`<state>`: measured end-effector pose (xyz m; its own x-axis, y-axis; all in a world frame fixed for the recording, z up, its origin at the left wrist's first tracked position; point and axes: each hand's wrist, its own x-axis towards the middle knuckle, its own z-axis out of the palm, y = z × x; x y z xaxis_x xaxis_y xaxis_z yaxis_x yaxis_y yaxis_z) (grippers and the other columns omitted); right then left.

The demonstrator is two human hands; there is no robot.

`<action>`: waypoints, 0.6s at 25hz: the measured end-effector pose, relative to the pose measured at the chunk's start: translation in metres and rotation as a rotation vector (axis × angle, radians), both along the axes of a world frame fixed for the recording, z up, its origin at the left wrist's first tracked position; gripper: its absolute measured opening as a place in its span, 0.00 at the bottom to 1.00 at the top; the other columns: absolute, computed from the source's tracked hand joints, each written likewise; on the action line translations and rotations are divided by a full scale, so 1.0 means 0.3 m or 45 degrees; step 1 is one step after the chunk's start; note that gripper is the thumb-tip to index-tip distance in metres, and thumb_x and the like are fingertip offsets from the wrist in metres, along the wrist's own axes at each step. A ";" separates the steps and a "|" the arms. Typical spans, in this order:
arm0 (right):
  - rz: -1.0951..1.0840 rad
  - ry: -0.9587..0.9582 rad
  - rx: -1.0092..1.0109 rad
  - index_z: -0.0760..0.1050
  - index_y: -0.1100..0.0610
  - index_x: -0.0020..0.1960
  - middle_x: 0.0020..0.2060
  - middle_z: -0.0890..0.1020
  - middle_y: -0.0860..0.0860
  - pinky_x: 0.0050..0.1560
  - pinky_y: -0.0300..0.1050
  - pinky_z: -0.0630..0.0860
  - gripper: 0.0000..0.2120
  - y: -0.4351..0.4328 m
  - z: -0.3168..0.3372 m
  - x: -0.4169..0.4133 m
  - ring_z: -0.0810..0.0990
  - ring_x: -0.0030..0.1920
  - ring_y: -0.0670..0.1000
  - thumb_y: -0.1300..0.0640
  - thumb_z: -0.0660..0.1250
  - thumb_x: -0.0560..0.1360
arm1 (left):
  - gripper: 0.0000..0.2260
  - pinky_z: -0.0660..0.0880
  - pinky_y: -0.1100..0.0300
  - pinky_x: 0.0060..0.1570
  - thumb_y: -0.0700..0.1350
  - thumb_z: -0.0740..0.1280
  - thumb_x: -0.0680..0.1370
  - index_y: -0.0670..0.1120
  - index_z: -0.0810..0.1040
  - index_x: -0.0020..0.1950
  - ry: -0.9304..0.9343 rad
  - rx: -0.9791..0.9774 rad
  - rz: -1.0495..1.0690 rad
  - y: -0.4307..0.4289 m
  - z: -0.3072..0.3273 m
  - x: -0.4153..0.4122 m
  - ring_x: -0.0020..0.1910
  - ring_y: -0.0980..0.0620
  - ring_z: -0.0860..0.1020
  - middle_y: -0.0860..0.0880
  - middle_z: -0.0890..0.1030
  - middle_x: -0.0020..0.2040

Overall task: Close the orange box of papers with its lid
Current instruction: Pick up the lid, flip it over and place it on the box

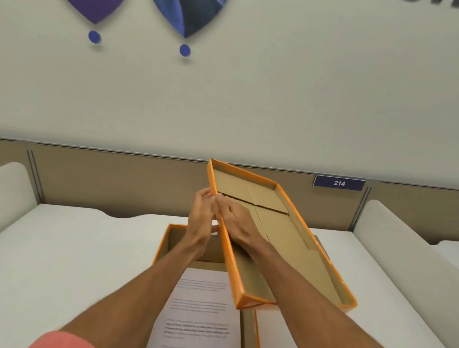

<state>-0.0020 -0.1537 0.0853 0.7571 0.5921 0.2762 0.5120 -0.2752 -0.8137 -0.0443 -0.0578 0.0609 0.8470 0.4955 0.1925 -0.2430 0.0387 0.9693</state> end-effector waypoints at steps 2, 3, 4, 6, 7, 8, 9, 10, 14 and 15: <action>0.044 -0.068 -0.081 0.80 0.54 0.60 0.51 0.85 0.55 0.53 0.48 0.77 0.20 0.015 0.040 -0.023 0.82 0.51 0.53 0.45 0.56 0.80 | 0.11 0.78 0.52 0.36 0.52 0.52 0.82 0.55 0.65 0.63 -0.026 -0.131 -0.035 0.021 0.028 -0.027 0.49 0.46 0.81 0.49 0.78 0.58; 0.057 -0.106 -0.129 0.81 0.56 0.57 0.50 0.85 0.56 0.51 0.49 0.78 0.18 0.015 0.064 -0.025 0.83 0.50 0.55 0.47 0.60 0.78 | 0.12 0.79 0.52 0.35 0.51 0.51 0.83 0.56 0.64 0.65 -0.051 -0.168 -0.046 0.028 0.042 -0.040 0.49 0.46 0.81 0.54 0.77 0.56; 0.045 -0.151 -0.168 0.82 0.60 0.54 0.48 0.85 0.59 0.49 0.51 0.78 0.17 0.013 0.090 -0.026 0.83 0.49 0.58 0.50 0.62 0.75 | 0.12 0.80 0.51 0.35 0.51 0.50 0.83 0.56 0.63 0.66 -0.080 -0.198 -0.066 0.032 0.058 -0.052 0.50 0.47 0.82 0.57 0.76 0.57; -0.015 -0.177 -0.151 0.82 0.63 0.50 0.45 0.86 0.60 0.44 0.50 0.78 0.14 -0.001 0.143 -0.026 0.83 0.45 0.55 0.57 0.63 0.72 | 0.14 0.81 0.49 0.35 0.50 0.49 0.83 0.55 0.61 0.69 -0.135 -0.280 -0.136 0.031 0.096 -0.062 0.54 0.46 0.81 0.57 0.73 0.62; -0.038 -0.146 -0.089 0.82 0.63 0.48 0.40 0.85 0.56 0.39 0.45 0.77 0.12 -0.008 0.174 -0.028 0.82 0.38 0.49 0.59 0.63 0.72 | 0.14 0.82 0.48 0.37 0.50 0.50 0.83 0.55 0.60 0.69 -0.150 -0.287 -0.175 0.026 0.118 -0.062 0.58 0.45 0.79 0.56 0.70 0.65; -0.057 -0.114 -0.015 0.81 0.63 0.45 0.33 0.81 0.53 0.34 0.40 0.74 0.11 -0.014 0.211 -0.034 0.77 0.31 0.43 0.59 0.63 0.71 | 0.14 0.81 0.48 0.40 0.51 0.50 0.83 0.55 0.60 0.69 -0.148 -0.265 -0.203 0.021 0.136 -0.063 0.61 0.45 0.77 0.54 0.68 0.68; -0.088 -0.091 0.067 0.80 0.63 0.41 0.30 0.76 0.51 0.31 0.38 0.71 0.09 -0.014 0.254 -0.036 0.72 0.26 0.41 0.58 0.64 0.70 | 0.15 0.81 0.48 0.44 0.52 0.51 0.83 0.54 0.60 0.70 -0.124 -0.225 -0.215 0.018 0.149 -0.065 0.64 0.45 0.74 0.53 0.65 0.70; -0.121 -0.065 0.155 0.79 0.62 0.38 0.28 0.73 0.50 0.30 0.38 0.68 0.08 -0.015 0.301 -0.038 0.70 0.25 0.42 0.58 0.65 0.70 | 0.16 0.80 0.48 0.49 0.54 0.51 0.83 0.53 0.60 0.70 -0.082 -0.172 -0.210 0.019 0.157 -0.064 0.67 0.45 0.72 0.52 0.63 0.73; -0.063 0.130 0.536 0.71 0.57 0.31 0.24 0.69 0.49 0.26 0.35 0.66 0.14 -0.031 0.488 -0.057 0.67 0.24 0.47 0.63 0.64 0.75 | 0.26 0.61 0.43 0.73 0.60 0.50 0.81 0.50 0.57 0.76 0.144 0.105 -0.144 0.066 0.144 -0.047 0.76 0.47 0.60 0.50 0.59 0.78; -0.042 0.189 0.629 0.71 0.58 0.32 0.25 0.68 0.49 0.25 0.34 0.65 0.13 -0.035 0.514 -0.065 0.67 0.23 0.47 0.63 0.64 0.75 | 0.27 0.58 0.44 0.73 0.60 0.50 0.81 0.49 0.56 0.77 0.187 0.160 -0.126 0.086 0.140 -0.042 0.76 0.47 0.59 0.49 0.58 0.78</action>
<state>-0.0214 -0.1643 0.2396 0.8255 0.3929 0.4051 0.3788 0.1464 -0.9138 -0.0568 -0.0320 0.1029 0.9140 0.3882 0.1182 -0.0996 -0.0680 0.9927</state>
